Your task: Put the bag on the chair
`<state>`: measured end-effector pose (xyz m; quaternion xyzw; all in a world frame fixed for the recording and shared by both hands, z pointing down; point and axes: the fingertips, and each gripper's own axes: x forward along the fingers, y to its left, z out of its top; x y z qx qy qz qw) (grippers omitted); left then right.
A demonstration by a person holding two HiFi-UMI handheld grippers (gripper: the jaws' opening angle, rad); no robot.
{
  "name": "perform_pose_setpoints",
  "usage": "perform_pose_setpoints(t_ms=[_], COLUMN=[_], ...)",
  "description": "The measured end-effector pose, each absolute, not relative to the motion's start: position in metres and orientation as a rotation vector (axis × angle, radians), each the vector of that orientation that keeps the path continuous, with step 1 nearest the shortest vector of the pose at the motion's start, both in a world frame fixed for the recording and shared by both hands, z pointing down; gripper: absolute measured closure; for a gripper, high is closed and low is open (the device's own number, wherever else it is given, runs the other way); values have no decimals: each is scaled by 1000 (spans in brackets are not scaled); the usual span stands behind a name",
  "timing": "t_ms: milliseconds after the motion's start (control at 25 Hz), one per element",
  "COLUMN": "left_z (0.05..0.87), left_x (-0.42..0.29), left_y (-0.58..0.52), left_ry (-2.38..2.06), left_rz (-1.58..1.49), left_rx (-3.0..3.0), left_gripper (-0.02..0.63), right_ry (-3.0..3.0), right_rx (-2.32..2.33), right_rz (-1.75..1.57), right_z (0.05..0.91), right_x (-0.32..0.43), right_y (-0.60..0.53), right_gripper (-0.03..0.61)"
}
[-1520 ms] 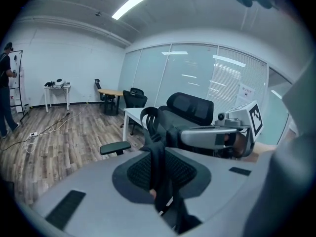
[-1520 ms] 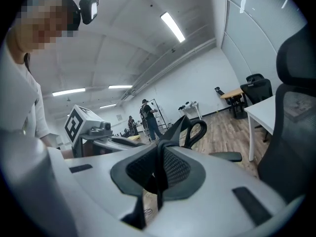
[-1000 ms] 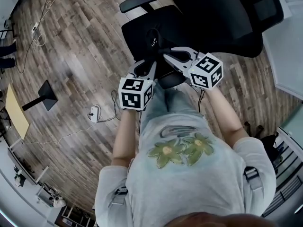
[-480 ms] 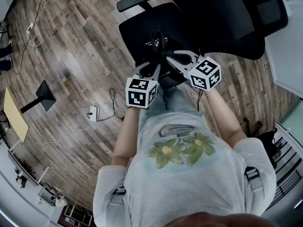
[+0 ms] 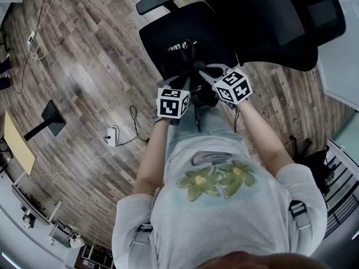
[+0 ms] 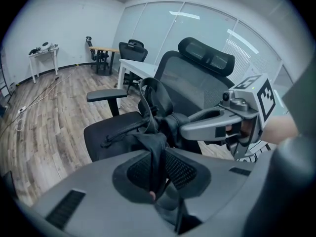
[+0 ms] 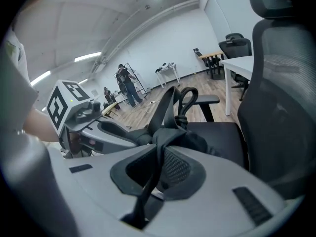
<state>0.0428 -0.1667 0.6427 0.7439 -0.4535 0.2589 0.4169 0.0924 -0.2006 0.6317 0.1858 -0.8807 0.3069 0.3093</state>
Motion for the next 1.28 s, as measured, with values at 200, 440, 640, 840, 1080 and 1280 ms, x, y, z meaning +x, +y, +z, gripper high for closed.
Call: perform_pose_setpoints(t_ms=[200,440,640,840,1080,1280], left_z=[676,716,745,767,772,766], left_x=[45,42,35,29,30,32], left_y=[-166,-157,-149,-146,-149,-152], left_ry=[-1103,-1050,-1021,-1034,-1023,-982], left_rz=[689,783,773,781,762,800], left_rx=[1833,1779,1660,1571,1574,1632], left_gripper=[543,548,550,551,548,449], right_ry=[-2259,-2157,-2086,-2002,-1993,-2008], right_rx=[543,563,587,584,610,573], right_rz=[920,992,1002,987,1000,1034], right_z=[663,706,738,761,767,762], right_x=[99,104,107,109,107,100], right_y=[-202,-195,-193,-189,-193,-193], right_gripper=[532,534,535,534,531,472])
